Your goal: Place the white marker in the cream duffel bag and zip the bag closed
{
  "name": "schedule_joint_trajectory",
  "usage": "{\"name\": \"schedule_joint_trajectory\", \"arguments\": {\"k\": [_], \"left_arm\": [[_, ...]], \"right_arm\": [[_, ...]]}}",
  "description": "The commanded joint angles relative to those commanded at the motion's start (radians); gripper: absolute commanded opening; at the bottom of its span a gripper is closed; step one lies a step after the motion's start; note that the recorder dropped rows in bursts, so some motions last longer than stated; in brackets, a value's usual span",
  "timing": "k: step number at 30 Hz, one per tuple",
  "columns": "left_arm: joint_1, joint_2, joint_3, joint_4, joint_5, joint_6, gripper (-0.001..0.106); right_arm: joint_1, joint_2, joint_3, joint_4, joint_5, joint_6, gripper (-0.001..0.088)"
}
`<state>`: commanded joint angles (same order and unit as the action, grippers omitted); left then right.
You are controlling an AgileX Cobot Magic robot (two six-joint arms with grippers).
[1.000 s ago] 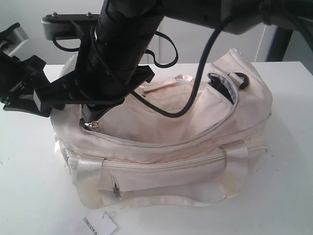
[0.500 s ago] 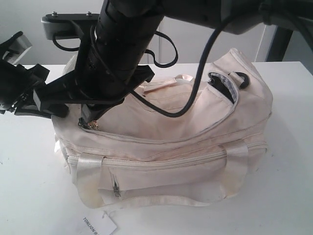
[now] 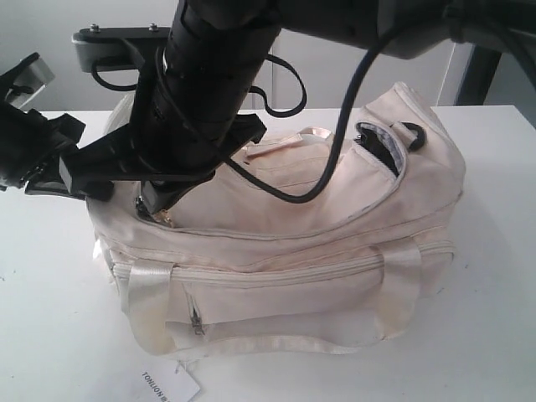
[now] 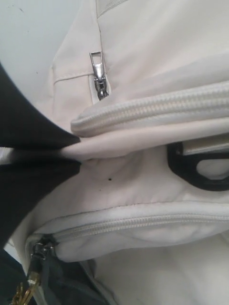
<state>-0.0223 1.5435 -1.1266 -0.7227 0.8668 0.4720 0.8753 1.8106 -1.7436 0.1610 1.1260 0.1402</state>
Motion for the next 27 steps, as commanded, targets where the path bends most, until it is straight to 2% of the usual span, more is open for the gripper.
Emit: {"name": "schedule_joint_trajectory", "arguments": {"k": [12,22,27], "left_arm": [[0.000,0.000,0.000,0.002,-0.012,-0.009,0.000],[0.000,0.000,0.000,0.000,-0.012,-0.009,0.000],[0.000,0.000,0.000,0.000,-0.010,-0.009,0.000]], "right_arm": [[0.000,-0.005,0.000,-0.026,0.095,0.000,0.0000],[0.002,-0.005,0.061,-0.022,0.095,0.000,0.0000],[0.002,-0.013,0.061,-0.022,0.028,0.016,0.0000]]}}
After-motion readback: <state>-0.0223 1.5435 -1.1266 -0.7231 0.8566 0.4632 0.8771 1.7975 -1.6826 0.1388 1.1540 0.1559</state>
